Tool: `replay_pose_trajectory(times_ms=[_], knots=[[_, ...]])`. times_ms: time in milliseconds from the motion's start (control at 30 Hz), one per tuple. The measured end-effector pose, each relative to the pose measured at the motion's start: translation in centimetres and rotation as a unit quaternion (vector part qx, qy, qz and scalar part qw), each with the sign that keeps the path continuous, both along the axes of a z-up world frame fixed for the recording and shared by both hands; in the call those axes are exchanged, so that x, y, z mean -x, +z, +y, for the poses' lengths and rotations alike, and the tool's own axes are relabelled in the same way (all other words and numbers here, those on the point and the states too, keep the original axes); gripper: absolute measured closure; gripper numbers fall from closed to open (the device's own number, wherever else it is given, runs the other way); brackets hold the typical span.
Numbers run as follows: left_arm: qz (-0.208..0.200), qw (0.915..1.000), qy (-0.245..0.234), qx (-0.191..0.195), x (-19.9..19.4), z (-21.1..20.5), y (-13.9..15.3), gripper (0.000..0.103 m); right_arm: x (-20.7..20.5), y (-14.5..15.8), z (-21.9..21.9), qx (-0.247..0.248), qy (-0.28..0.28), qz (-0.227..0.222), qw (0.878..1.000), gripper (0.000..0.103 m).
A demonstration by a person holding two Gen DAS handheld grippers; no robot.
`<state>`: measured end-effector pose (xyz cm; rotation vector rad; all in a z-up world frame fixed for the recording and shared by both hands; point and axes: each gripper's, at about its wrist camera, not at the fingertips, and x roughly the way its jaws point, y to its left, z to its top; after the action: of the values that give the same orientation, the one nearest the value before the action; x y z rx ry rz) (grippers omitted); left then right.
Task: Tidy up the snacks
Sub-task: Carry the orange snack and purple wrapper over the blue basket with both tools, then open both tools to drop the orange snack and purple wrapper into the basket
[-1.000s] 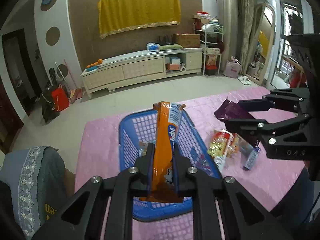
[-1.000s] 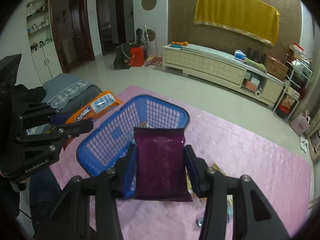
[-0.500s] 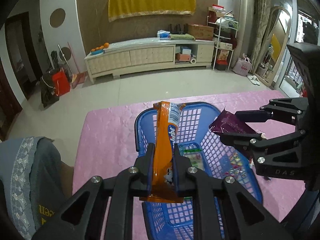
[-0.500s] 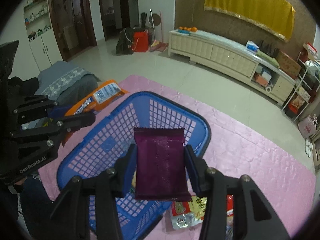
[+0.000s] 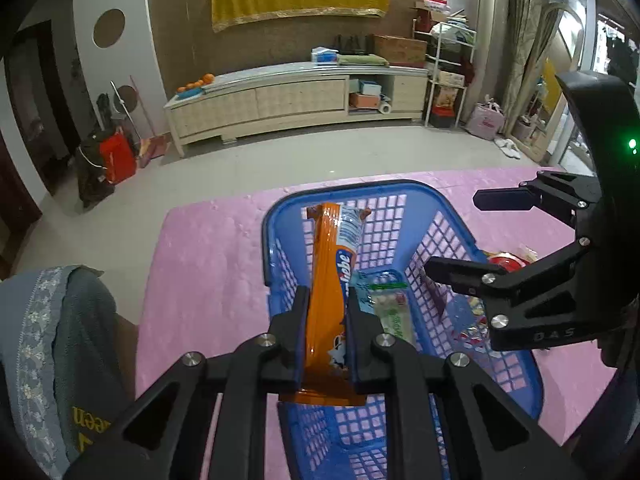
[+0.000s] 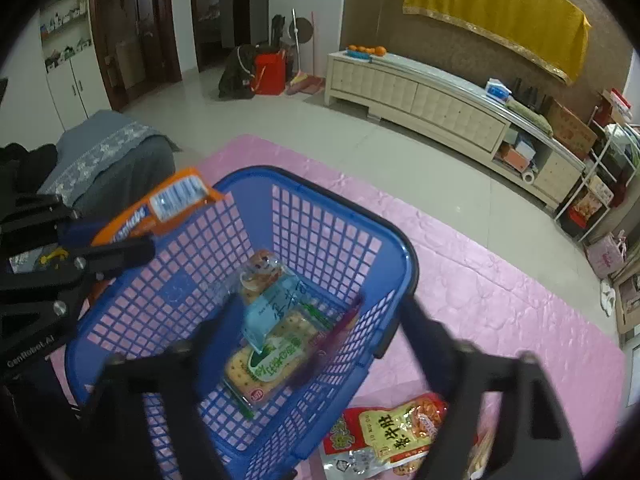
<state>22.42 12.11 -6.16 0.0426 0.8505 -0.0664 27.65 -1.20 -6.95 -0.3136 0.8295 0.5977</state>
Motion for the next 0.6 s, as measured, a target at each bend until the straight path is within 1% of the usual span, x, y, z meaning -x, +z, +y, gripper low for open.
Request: replay_pose_trajectory(times_ms=[33,100,167,200,300,467,600], knots=[[0.001,1.0,0.002,0.002,0.0,0.1,0.0,0.089,0.2,0.0,-0.3,0.0,-0.005,-0.001,1.0,0.014],[0.004,1.0,0.005,0.005,0.1,0.3,-0.1,0.089,0.6,0.1,-0.9,0.005,-0.022,-0.008,1.0,0.006],[0.005,1.0,0.006,0.006,0.3,0.3,0.0,0.089,0.8,0.2,-1.6,0.001,-0.041,-0.007,0.999,0.001],[0.004,1.0,0.005,0.006,0.4,0.2,0.2,0.089,0.8,0.2,-2.0,0.004,-0.055,-0.007,0.998,0.0],[-0.001,1.0,0.002,0.005,0.7,-0.3,0.6,0.089,0.7,0.4,-2.6,0.007,-0.075,-0.004,0.997,0.0],[-0.005,0.9999,-0.008,-0.007,0.4,-1.4,1.3,0.089,1.0,0.8,-3.7,0.001,-0.096,-0.001,0.995,0.0],[0.002,0.9999,-0.009,-0.013,-0.4,-2.5,1.3,0.089,0.8,0.9,-4.7,-0.003,-0.112,0.009,0.994,0.0]])
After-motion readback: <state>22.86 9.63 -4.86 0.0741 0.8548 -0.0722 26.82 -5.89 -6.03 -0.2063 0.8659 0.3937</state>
